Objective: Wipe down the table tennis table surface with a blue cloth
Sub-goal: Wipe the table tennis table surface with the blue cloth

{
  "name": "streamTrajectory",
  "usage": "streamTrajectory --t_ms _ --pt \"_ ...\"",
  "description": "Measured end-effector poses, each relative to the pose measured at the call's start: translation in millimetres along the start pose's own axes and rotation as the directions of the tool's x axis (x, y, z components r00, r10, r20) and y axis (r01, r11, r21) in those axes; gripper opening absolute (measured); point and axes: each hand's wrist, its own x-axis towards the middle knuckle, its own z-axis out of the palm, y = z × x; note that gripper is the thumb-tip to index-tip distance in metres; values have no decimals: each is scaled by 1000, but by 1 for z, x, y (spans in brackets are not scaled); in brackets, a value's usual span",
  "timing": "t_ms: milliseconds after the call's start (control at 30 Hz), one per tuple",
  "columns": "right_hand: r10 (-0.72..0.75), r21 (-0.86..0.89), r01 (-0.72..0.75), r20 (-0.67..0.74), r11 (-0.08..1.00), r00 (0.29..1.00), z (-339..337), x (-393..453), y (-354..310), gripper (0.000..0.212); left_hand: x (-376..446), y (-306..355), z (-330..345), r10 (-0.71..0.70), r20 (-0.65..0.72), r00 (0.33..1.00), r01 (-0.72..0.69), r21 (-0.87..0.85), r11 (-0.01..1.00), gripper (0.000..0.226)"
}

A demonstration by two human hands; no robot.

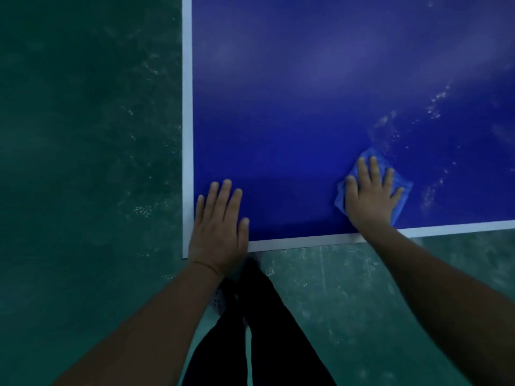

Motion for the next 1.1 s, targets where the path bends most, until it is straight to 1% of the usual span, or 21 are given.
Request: streamTrajectory --t_ms 67,100,167,233,300,333,400,467,500,567,600,633,700,767,800,833,867,933,967,1033,1100 --pt "189 84 -185 -51 979 981 2 -1 -13 61 -3 0 11 57 34 998 -62 148 987 66" --pt "182 75 -177 -69 981 981 7 -9 -32 60 -3 -2 12 51 38 998 -57 186 981 67" --pt "-79 15 81 -89 997 993 20 -39 -73 59 -1 -3 13 29 59 998 -41 223 974 69" --pt "-490 -77 487 -16 870 872 32 -75 -92 59 0 -3 14 25 72 997 -43 252 967 70" --pt "-662 -101 663 44 742 748 30 -74 -72 59 -1 -3 15 35 76 997 -56 292 955 70" --pt "-661 -116 661 51 741 749 25 -62 -50 59 -1 -3 14 33 73 997 -54 301 952 70" --pt "-490 -157 489 35 858 871 17 -34 2 62 -1 -3 14 15 67 998 -35 311 950 70" --pt "-185 -112 183 -3 977 983 5 -7 55 64 0 -2 14 -6 81 997 -20 318 948 70" --pt "-24 -41 23 -22 999 999 -1 3 72 64 0 0 14 -17 90 996 -12 315 949 71" --pt "260 99 -257 -25 961 965 -6 14 74 62 -2 2 14 -38 88 995 10 295 955 71" --pt "303 110 -299 -22 948 953 -5 13 60 61 -2 3 14 -50 74 996 28 282 959 72" --pt "247 80 -244 -31 967 969 -2 8 43 60 -2 6 13 -63 52 997 47 262 964 72" --pt "-132 -1 132 -37 991 991 9 -19 11 61 -1 22 15 -65 -13 998 66 195 979 73" --pt "-543 -66 548 85 834 835 15 -42 6 60 6 54 22 -10 -58 998 18 138 990 72" --pt "-627 -75 635 104 769 772 13 -36 21 60 12 72 30 30 -55 998 -23 115 993 71" --pt "-629 -91 635 90 767 773 8 -19 42 60 19 92 38 68 -39 997 -64 100 993 70" --pt "-547 -115 548 41 829 836 5 -1 65 61 27 109 48 103 -13 995 -101 97 990 71" --pt "-189 -88 184 -53 979 980 -2 40 122 60 40 136 68 147 42 988 -151 117 981 73" --pt "33 -3 -34 -63 999 997 -9 56 149 58 45 145 76 149 59 987 -156 132 979 74" --pt "339 170 -329 -33 929 940 -19 70 177 59 50 152 86 115 78 990 -128 187 974 76" --pt "332 154 -321 -52 935 942 -15 62 163 60 51 153 89 99 66 993 -113 257 960 76"
